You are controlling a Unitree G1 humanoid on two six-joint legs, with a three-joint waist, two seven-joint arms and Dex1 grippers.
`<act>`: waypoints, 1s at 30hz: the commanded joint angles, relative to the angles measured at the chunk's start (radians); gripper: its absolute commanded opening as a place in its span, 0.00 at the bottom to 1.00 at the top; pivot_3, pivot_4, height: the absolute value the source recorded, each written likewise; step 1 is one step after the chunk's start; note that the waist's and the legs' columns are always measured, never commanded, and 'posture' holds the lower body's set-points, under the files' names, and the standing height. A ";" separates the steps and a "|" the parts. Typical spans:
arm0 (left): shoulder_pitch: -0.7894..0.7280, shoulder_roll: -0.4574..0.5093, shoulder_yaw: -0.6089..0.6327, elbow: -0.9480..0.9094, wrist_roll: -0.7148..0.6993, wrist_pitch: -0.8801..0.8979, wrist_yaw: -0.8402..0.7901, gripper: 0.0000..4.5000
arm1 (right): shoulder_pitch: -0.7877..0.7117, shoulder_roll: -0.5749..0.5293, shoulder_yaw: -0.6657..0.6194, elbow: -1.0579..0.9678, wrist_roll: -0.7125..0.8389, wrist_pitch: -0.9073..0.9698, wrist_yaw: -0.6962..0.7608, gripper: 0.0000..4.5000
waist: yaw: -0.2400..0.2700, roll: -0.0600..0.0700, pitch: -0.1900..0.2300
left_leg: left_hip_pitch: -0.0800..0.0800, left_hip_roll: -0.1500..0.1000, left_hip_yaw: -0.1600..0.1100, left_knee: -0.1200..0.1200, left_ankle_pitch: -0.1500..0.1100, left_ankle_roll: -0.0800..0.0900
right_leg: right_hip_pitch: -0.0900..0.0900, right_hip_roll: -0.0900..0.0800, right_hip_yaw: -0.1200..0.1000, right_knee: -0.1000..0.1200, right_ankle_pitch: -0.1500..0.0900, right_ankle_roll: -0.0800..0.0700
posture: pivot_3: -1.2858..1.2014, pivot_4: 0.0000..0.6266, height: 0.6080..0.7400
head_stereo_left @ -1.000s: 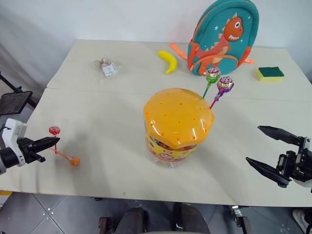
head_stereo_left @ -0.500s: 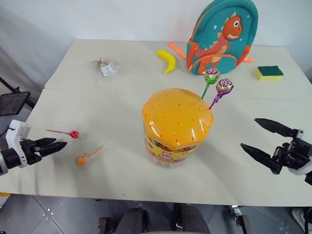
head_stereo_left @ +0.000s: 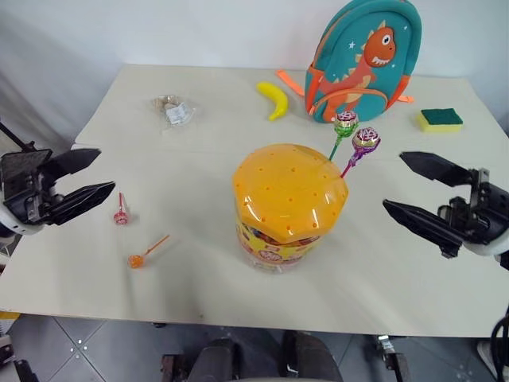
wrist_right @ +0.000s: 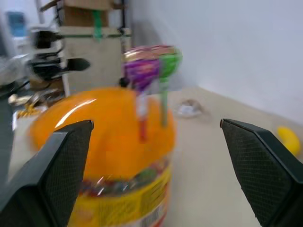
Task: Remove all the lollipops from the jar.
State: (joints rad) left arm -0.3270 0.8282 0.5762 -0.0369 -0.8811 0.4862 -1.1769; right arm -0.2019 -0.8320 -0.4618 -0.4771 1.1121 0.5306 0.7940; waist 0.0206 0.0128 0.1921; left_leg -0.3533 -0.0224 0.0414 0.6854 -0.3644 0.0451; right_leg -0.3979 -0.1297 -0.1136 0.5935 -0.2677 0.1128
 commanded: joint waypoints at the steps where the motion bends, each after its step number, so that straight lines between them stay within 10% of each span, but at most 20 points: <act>1: -0.026 -0.019 -0.023 -0.064 -0.053 0.027 0.028 0.94 | -0.060 -0.023 0.037 -0.032 0.052 0.068 -0.070 1.00 | 0.000 0.000 0.000 | 0.000 0.000 0.000 0.000 0.000 0.000 | 0.000 0.000 0.000 0.000 0.000 0.000 | 0.52 0.24 1.00; 8: -0.032 -0.052 -0.070 -0.110 -0.094 0.063 0.032 0.95 | -0.142 0.004 0.099 -0.044 0.095 0.117 -0.096 0.86 | 0.000 0.000 0.000 | -0.002 0.000 0.001 0.000 0.001 0.001 | 0.000 0.003 -0.002 -0.002 0.000 0.000 | 0.52 0.24 1.00; 20: -0.058 -0.049 -0.131 -0.162 -0.153 0.123 -0.011 0.95 | -0.112 0.026 0.061 -0.031 0.085 0.092 -0.031 0.00 | 0.003 0.000 0.000 | -0.002 0.000 0.000 0.004 0.001 0.002 | 0.001 0.003 -0.002 0.000 0.001 0.001 | 0.52 0.24 1.00; 30: -0.147 -0.039 -0.220 -0.143 -0.119 0.109 -0.089 0.95 | -0.063 0.029 -0.225 0.077 0.249 0.084 -0.089 0.00 | 0.008 -0.001 0.000 | -0.003 0.001 0.000 0.005 0.001 0.001 | 0.001 0.010 -0.001 -0.001 0.001 0.001 | 0.52 0.24 1.00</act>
State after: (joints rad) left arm -0.4594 0.7676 0.3562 -0.1675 -1.0118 0.6171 -1.2395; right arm -0.2899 -0.7744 -0.6070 -0.4058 1.3250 0.5932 0.7260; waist 0.0282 0.0122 0.1923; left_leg -0.3565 -0.0212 0.0406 0.6902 -0.3636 0.0466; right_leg -0.3966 -0.1188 -0.1152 0.5923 -0.2671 0.1140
